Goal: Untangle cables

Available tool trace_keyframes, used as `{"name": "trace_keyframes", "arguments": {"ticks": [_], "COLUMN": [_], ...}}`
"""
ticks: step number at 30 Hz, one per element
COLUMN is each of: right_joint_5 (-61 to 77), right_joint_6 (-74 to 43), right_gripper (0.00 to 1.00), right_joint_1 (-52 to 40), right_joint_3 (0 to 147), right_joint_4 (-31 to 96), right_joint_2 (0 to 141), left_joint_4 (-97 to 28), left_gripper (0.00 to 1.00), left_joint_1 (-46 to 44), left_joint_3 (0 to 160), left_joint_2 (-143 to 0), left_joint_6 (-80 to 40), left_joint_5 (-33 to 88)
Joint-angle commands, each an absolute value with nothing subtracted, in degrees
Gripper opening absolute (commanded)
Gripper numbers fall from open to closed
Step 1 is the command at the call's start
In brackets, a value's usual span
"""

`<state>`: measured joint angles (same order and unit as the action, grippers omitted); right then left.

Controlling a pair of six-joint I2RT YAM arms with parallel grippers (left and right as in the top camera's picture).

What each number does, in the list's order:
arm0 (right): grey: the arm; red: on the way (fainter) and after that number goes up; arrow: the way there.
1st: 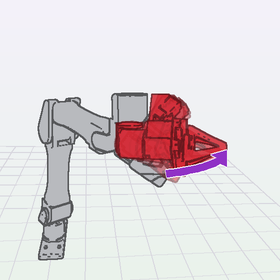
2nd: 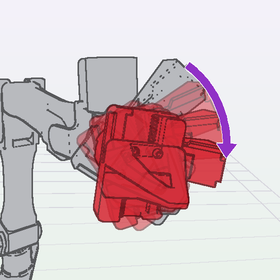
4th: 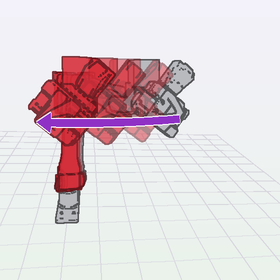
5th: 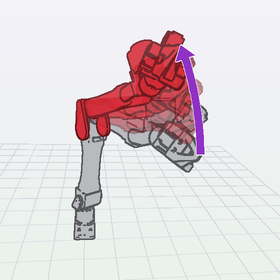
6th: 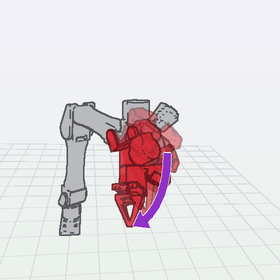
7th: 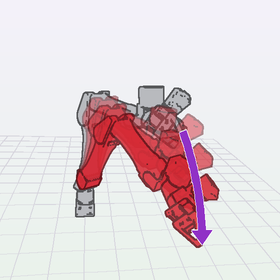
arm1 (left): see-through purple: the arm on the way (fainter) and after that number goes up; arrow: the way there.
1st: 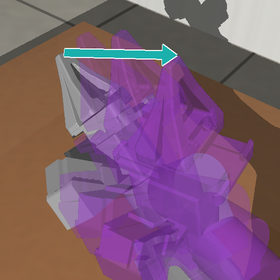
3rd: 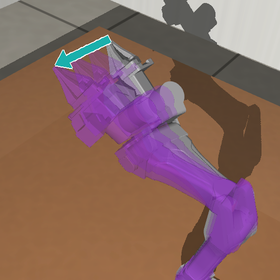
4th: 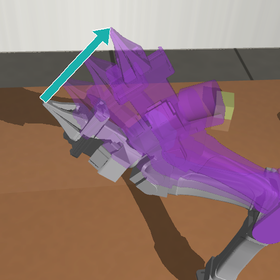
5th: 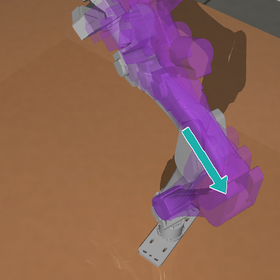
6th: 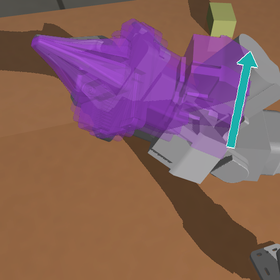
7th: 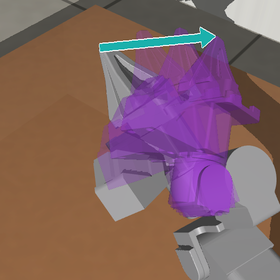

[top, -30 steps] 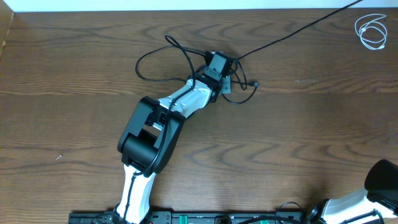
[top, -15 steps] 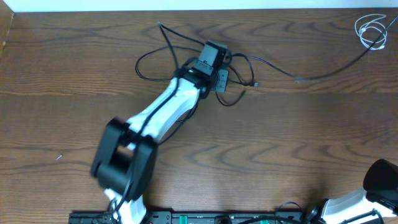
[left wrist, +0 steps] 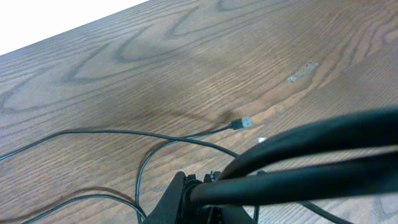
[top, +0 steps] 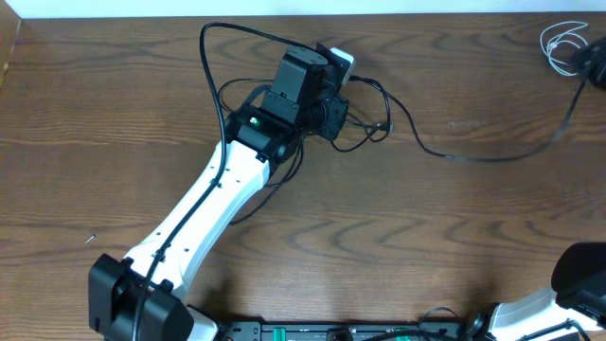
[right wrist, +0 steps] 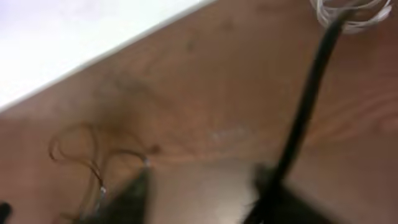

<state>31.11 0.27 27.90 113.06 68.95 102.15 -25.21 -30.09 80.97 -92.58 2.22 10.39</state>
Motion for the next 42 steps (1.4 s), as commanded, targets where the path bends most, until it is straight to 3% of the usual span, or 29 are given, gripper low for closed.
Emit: {"name": "trace_keyframes", "arguments": {"ticks": [1,7,17,18,21,25,35,42], "right_joint_5": [32.1,39.2,39.2,39.2,39.2,39.2,39.4,39.0], "right_joint_6": [8.3,20.5,21.6,22.0,23.7,24.3,22.8,22.8], "right_gripper": [0.92,0.95,0.95,0.95,0.96,0.96,0.94,0.93], "right_joint_1": [26.5,23.3,14.8,14.2,12.2,9.3,5.5,-1.9], "right_joint_3": [109.5,108.7,106.6,105.8,103.3,99.3,94.2,91.8], "right_joint_4": [68.3,69.5,69.1,69.1,68.9,66.4,62.6,60.8], "right_joint_2": [101.5,101.5,101.6,101.7,101.9,102.0,102.6,105.4], "left_joint_4": [-25.2,-25.5,-30.7,-30.7,-30.4,-31.1,-32.8,-30.9], "left_gripper": [0.07,0.08,0.15,0.17,0.41,0.54,0.56,0.56], "left_joint_1": [-30.0,-30.0,-30.0,-30.0,-30.0,-30.0,-29.6,-24.1], "left_joint_3": [81.2,81.2,81.2,81.2,81.2,81.2,80.7,80.9], "left_joint_2": [-91.5,-91.5,-95.3,-95.6,-96.0,-96.2,-98.4,-95.4], "left_joint_6": [3.4,3.4,2.7,2.7,2.7,2.8,2.8,0.0], "left_joint_5": [11.6,11.3,11.4,11.4,11.4,11.4,11.3,11.4]}}
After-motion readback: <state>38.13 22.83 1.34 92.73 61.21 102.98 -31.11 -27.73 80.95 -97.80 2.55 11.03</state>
